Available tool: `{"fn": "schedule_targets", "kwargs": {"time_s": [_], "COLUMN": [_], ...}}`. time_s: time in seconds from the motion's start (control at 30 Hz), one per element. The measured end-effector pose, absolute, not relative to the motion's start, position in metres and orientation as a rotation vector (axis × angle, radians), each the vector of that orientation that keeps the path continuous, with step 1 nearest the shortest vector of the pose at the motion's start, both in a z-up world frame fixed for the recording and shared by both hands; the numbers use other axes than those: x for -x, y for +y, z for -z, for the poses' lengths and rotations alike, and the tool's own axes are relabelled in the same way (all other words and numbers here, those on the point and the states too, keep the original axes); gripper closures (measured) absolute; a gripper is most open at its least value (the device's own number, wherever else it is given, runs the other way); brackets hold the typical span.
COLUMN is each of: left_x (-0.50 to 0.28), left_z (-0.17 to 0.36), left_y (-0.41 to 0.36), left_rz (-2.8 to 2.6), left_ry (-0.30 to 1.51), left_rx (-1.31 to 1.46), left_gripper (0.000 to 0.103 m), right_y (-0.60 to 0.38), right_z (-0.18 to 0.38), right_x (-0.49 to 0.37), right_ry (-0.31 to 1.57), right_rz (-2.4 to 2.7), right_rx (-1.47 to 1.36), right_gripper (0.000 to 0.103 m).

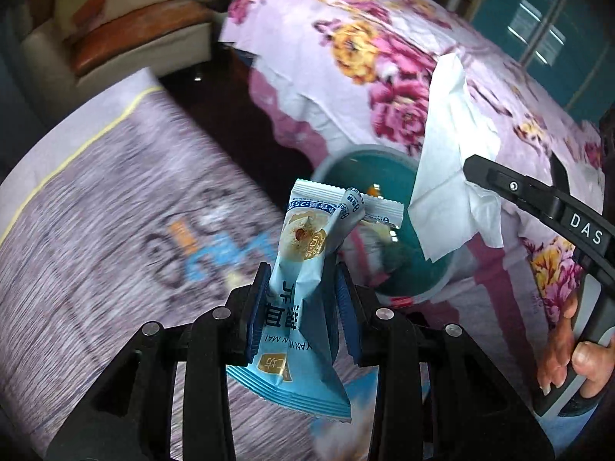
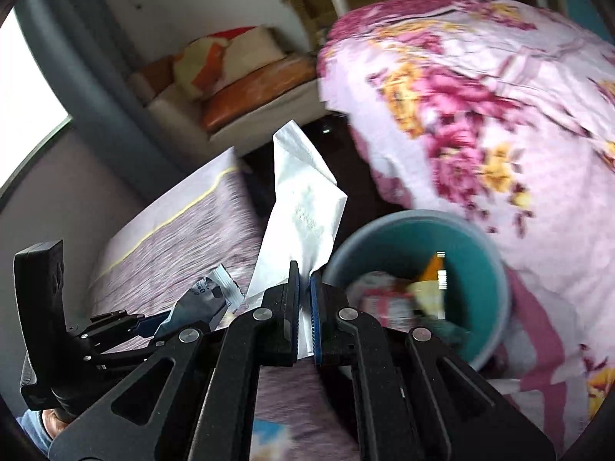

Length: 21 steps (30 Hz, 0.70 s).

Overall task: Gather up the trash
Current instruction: 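Carry the wrapper and tissue over the teal bucket and open both tools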

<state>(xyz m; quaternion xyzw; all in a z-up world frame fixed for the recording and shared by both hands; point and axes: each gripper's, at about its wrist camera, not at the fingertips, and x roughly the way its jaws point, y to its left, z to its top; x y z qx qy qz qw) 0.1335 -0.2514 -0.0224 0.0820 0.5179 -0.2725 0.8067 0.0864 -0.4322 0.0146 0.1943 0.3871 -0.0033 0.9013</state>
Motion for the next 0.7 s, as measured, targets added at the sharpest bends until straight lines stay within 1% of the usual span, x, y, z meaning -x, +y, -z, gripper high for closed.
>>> {"fn": "schedule_targets", "kwargs": {"time_s": [0.27,0.53,0.63,0.7], "left_x": [-0.136,-0.147,-0.152,-0.155], "left_z": [0.041,0.059,0.064,0.065], "left_y": [-0.305,-0.333,-0.343,-0.35], "left_rz": [0.647,0.672,0.684,0.689], "left_ry": [1.142,1.176,1.179,1.171], "left_rx": [-0.217,-0.219,-0.216,-0.219], "left_gripper": [0.068,0.067,0.06,0.05], "right_y": [-0.484,-0.513,-0.522,-0.525], "right_z": [0.001,0.014,0.015,0.015], "right_x": [-0.07,-0.064,-0.063,-0.062], "right_ry": [0.807,0.836,0.84,0.84], "right_rz": [0.086,0.127,0.144,0.157], "right_rx": [-0.459,-0.479,-0.476,-0.475], "right_gripper": [0.098,0.098,0.098,0.098]}}
